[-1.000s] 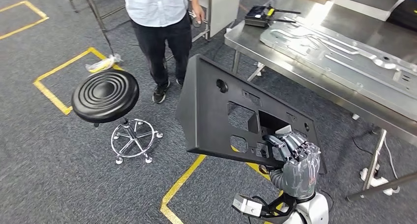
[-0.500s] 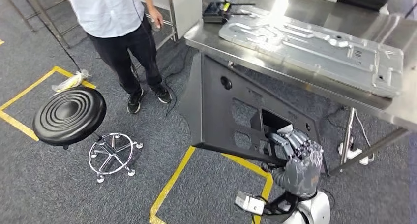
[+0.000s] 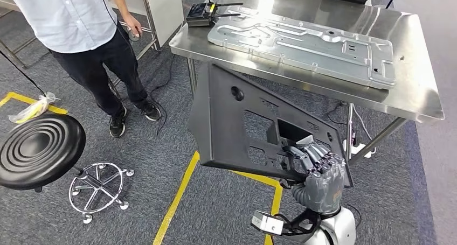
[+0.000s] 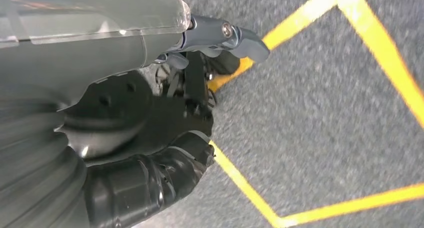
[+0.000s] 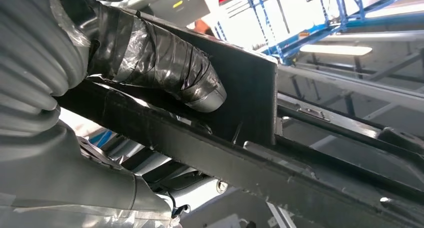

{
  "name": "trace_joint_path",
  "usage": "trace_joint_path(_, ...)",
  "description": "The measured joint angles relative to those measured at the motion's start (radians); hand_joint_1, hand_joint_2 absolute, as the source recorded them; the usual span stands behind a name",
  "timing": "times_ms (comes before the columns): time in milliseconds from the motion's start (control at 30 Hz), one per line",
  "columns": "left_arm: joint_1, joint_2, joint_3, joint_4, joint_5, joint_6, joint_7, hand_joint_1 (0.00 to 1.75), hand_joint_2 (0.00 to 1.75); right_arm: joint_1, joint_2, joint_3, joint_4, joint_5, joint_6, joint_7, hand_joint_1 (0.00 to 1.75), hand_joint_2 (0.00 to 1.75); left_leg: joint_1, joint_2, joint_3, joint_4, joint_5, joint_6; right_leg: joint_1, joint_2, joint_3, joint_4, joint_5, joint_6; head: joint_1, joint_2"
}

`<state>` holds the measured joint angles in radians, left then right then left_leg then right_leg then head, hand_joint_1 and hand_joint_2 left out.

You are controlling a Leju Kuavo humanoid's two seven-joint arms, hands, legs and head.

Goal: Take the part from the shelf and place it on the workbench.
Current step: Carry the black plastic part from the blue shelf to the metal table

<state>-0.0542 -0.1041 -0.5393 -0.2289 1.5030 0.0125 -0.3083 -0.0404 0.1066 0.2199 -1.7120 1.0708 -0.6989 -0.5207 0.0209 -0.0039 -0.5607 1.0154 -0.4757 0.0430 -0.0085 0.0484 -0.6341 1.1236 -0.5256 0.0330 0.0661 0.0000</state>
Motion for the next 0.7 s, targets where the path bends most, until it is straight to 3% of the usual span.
trace_joint_path(67, 0.003, -0.001, 0.000, 0.000, 0.001, -0.005, -0.003, 0.00, 1.75, -0.007, -0.002, 0.004, 0.006, 0.000, 0.000, 0.007, 1.75, 1.75, -0.001, 0.024, 0.001, -0.001, -0.003, 0.004, -0.003, -0.034, -0.063, 0.122, -0.053, 0.010, 0.001, 0.000)
trace_joint_path(100, 0.005, -0.001, 0.001, 0.000, 0.002, -0.007, -0.005, 0.00, 1.75, -0.008, -0.003, 0.006, 0.009, 0.000, 0.000, 0.010, 1.75, 1.75, -0.002, 0.037, 0.002, 0.000, -0.005, 0.004, -0.006, -0.039, -0.084, 0.161, -0.060, 0.013, 0.001, 0.000)
trace_joint_path(133, 0.005, -0.001, 0.001, 0.000, 0.003, -0.008, -0.006, 0.00, 1.75, -0.008, -0.006, 0.008, 0.013, 0.000, 0.000, 0.012, 1.75, 1.75, -0.002, 0.049, 0.004, 0.000, -0.007, 0.003, -0.007, -0.043, -0.087, 0.165, -0.049, 0.014, 0.001, 0.000)
trace_joint_path(200, 0.005, -0.002, 0.001, 0.000, 0.005, -0.010, -0.007, 0.00, 1.75, -0.009, -0.009, 0.010, 0.018, 0.000, 0.000, 0.015, 1.75, 1.75, -0.002, 0.070, 0.011, 0.001, -0.013, -0.001, -0.007, -0.060, -0.037, 0.066, 0.016, 0.011, 0.001, 0.000)
trace_joint_path(267, 0.004, -0.003, 0.002, 0.000, 0.005, -0.013, -0.007, 0.00, 1.75, -0.015, -0.010, 0.013, 0.021, 0.000, 0.000, 0.019, 1.75, 1.75, -0.005, 0.087, 0.020, 0.001, -0.021, -0.009, 0.002, -0.098, 0.027, -0.059, 0.062, -0.002, 0.001, 0.000)
trace_joint_path(333, 0.003, -0.004, 0.002, 0.000, 0.005, -0.017, -0.007, 0.00, 1.75, -0.023, -0.013, 0.018, 0.023, 0.000, 0.000, 0.024, 1.75, 1.75, -0.009, 0.104, 0.026, 0.000, -0.026, -0.019, 0.012, -0.111, 0.046, -0.101, 0.066, -0.016, 0.001, 0.000)
trace_joint_path(400, 0.002, -0.005, 0.003, 0.000, 0.005, -0.021, -0.007, 0.00, 1.75, -0.025, -0.016, 0.021, 0.025, 0.000, 0.000, 0.027, 1.75, 1.75, -0.010, 0.116, 0.033, -0.002, -0.031, -0.030, 0.010, -0.088, 0.045, -0.106, 0.069, -0.027, 0.001, 0.000)
trace_joint_path(433, 0.001, -0.006, 0.003, 0.000, 0.005, -0.024, -0.007, 0.00, 1.75, -0.027, -0.018, 0.023, 0.027, -0.001, 0.000, 0.029, 1.75, 1.75, -0.008, 0.104, 0.033, 0.004, -0.038, -0.036, 0.007, -0.077, 0.048, -0.111, 0.072, -0.032, 0.001, 0.000)
trace_joint_path(500, 0.001, -0.006, 0.005, 0.000, 0.005, -0.029, -0.009, 0.00, 1.75, -0.035, -0.021, 0.029, 0.031, -0.005, 0.000, 0.036, 1.75, 1.75, -0.004, 0.054, 0.007, 0.071, -0.080, -0.044, -0.001, -0.058, 0.054, -0.120, 0.076, -0.044, 0.000, 0.000)
trace_joint_path(533, 0.002, -0.006, 0.005, 0.000, 0.005, -0.032, -0.011, 0.00, 1.75, -0.040, -0.024, 0.036, 0.035, -0.009, 0.000, 0.044, 1.75, 1.75, -0.003, 0.030, -0.023, 0.135, -0.111, -0.046, 0.000, -0.048, 0.054, -0.120, 0.076, -0.048, 0.000, 0.000)
trace_joint_path(600, 0.005, -0.006, 0.008, 0.000, 0.005, -0.039, -0.014, 0.00, 1.75, -0.048, -0.034, 0.057, 0.044, -0.013, 0.000, 0.061, 1.75, 1.75, -0.002, 0.014, -0.089, 0.257, -0.151, -0.049, 0.001, -0.028, 0.055, -0.119, 0.075, -0.052, -0.001, 0.000)
trace_joint_path(633, 0.007, -0.006, 0.009, 0.000, 0.005, -0.043, -0.015, 0.00, 1.75, -0.049, -0.041, 0.068, 0.048, -0.013, 0.000, 0.066, 1.75, 1.75, -0.002, 0.013, -0.106, 0.280, -0.146, -0.049, 0.002, -0.019, 0.057, -0.118, 0.074, -0.053, -0.001, 0.000)
trace_joint_path(667, 0.009, -0.006, 0.011, 0.000, 0.005, -0.045, -0.016, 0.00, 1.75, -0.051, -0.047, 0.079, 0.052, -0.011, 0.000, 0.070, 1.75, 1.75, -0.002, 0.013, -0.104, 0.262, -0.120, -0.048, 0.003, -0.010, 0.058, -0.117, 0.072, -0.053, -0.001, 0.000)
trace_joint_path(700, 0.009, -0.006, 0.013, 0.000, 0.005, -0.047, -0.017, 0.00, 1.75, -0.053, -0.051, 0.089, 0.056, -0.006, 0.000, 0.073, 1.75, 1.75, -0.002, 0.012, -0.086, 0.209, -0.080, -0.045, 0.003, -0.003, 0.060, -0.114, 0.070, -0.051, -0.001, 0.000)
